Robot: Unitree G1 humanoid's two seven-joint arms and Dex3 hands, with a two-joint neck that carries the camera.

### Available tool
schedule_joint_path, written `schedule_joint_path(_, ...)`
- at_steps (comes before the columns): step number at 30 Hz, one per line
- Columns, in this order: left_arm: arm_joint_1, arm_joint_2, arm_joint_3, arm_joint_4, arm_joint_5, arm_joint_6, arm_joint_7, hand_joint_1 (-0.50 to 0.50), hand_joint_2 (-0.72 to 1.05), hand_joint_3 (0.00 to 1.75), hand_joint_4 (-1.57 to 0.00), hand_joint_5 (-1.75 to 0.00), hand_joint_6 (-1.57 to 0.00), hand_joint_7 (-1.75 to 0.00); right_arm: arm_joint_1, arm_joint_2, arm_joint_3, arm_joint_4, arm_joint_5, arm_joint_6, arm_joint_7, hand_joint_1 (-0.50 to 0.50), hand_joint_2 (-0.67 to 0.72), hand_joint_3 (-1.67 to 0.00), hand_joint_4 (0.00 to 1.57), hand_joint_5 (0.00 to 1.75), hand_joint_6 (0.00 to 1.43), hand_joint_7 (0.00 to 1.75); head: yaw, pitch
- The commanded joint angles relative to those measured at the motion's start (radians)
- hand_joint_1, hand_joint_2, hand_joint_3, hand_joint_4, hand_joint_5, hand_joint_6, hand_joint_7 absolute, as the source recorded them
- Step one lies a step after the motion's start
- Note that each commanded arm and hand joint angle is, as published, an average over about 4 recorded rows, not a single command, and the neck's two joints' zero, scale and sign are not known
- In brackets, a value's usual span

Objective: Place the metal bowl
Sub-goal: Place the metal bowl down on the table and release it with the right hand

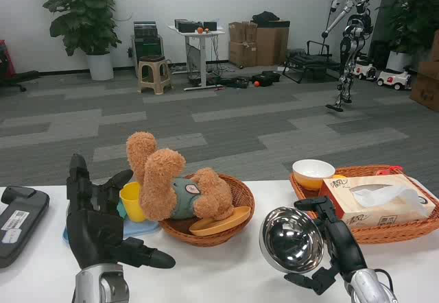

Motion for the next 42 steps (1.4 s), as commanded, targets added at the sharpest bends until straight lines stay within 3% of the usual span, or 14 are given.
schedule_joint_path(1,0.015,-0.003,0.005,-0.006,0.022,-0.009,-0.003,-0.48,-0.72,0.00,-1.12,-1.33,0.00,-0.07,-0.018,-0.015,0.023,0.016,0.061,-0.002,-0.002,-0.29,-0.48,-1.51,1.23,1.07,0.10,1.56,-0.008,-0.011)
schedule_joint_path(9,0.015,-0.001,0.005,-0.009,0.022,-0.009,-0.003,-0.48,-0.72,0.00,-1.12,-1.33,0.00,-0.07,-0.018,-0.014,0.023,0.021,0.063,-0.005,-0.002,-0.29,-0.43,-1.51,1.23,1.07,0.09,1.54,-0.011,-0.002)
schedule_joint_path(13,0.015,-0.001,0.005,-0.009,0.023,-0.009,-0.003,-0.48,-0.72,0.00,-1.12,-1.33,0.00,-0.07,-0.018,-0.015,0.023,0.021,0.064,-0.005,-0.002,-0.27,-0.48,-1.51,1.23,1.07,0.09,1.61,-0.013,0.000)
schedule_joint_path(25,0.015,-0.002,0.005,-0.009,0.022,-0.009,-0.003,-0.48,-0.72,0.00,-1.12,-1.33,0.00,-0.07,-0.019,-0.016,0.023,0.026,0.067,-0.005,-0.002,-0.29,-0.48,-1.51,1.23,1.07,0.10,1.57,-0.010,-0.007)
schedule_joint_path(34,0.012,-0.003,0.005,-0.007,0.022,-0.009,-0.003,-0.48,-0.70,0.00,-1.15,-1.33,0.00,-0.03,-0.023,-0.018,0.023,0.029,0.068,-0.005,-0.002,-0.25,-0.43,-1.51,1.22,1.07,0.10,1.55,-0.009,-0.005)
schedule_joint_path(42,0.008,-0.003,0.006,-0.006,0.022,-0.009,-0.003,-0.48,-0.72,0.00,-1.15,-1.33,0.00,-0.07,-0.029,-0.018,0.023,0.037,0.067,-0.004,-0.002,-0.25,-0.48,-1.51,1.23,1.07,0.11,1.55,-0.010,-0.010)
